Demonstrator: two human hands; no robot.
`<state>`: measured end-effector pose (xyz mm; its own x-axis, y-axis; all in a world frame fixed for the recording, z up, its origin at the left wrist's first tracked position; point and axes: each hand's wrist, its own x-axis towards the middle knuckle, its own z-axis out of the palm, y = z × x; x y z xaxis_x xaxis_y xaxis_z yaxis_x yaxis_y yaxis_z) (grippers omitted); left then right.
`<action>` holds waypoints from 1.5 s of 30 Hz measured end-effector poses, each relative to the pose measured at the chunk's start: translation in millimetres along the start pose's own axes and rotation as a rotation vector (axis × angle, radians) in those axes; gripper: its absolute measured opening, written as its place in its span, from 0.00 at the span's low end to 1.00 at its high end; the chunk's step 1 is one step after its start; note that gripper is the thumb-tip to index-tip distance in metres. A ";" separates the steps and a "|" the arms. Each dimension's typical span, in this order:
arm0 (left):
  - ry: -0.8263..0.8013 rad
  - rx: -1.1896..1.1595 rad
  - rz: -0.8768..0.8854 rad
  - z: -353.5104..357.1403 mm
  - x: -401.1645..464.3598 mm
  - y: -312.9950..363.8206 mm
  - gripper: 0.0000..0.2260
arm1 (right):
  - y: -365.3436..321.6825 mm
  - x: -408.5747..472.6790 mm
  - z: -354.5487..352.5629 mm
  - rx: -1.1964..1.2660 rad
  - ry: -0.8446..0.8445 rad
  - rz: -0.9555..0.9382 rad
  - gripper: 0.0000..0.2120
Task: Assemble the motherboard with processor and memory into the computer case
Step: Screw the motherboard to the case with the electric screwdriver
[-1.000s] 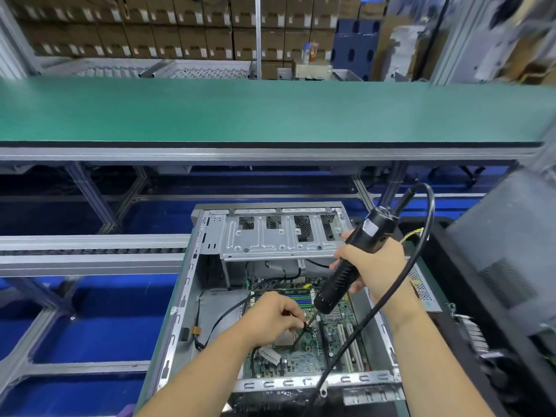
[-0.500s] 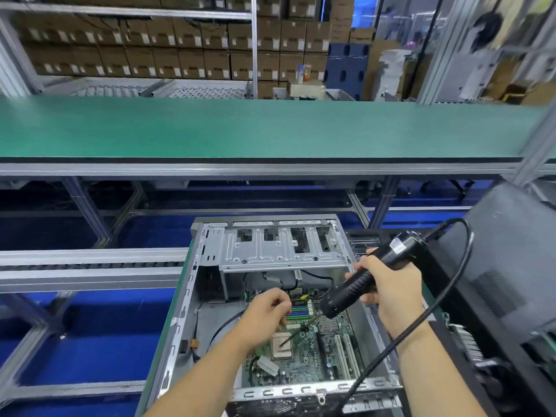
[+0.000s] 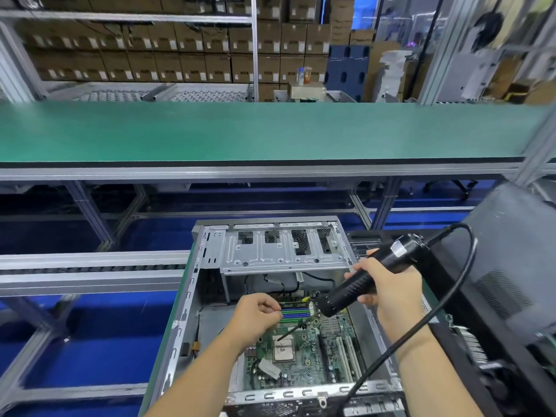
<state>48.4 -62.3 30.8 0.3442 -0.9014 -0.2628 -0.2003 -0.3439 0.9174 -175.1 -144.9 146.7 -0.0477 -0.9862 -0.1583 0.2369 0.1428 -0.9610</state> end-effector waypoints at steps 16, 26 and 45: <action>-0.027 -0.269 -0.196 -4.3 7.8 -14.7 0.01 | -12.4 2.4 -7.6 0.078 -0.015 -0.055 0.08; -0.002 -0.505 -0.387 -7.9 10.9 -14.9 0.08 | -18.0 1.5 -4.4 0.132 0.012 -0.088 0.09; -0.019 -0.304 -0.306 -5.4 12.2 -19.1 0.05 | -12.0 3.5 -7.1 0.087 -0.042 -0.120 0.08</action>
<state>61.4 -65.4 11.7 0.3286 -0.7757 -0.5389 0.1886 -0.5052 0.8422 -185.0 -149.6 156.0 -0.0408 -0.9986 -0.0325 0.3153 0.0180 -0.9488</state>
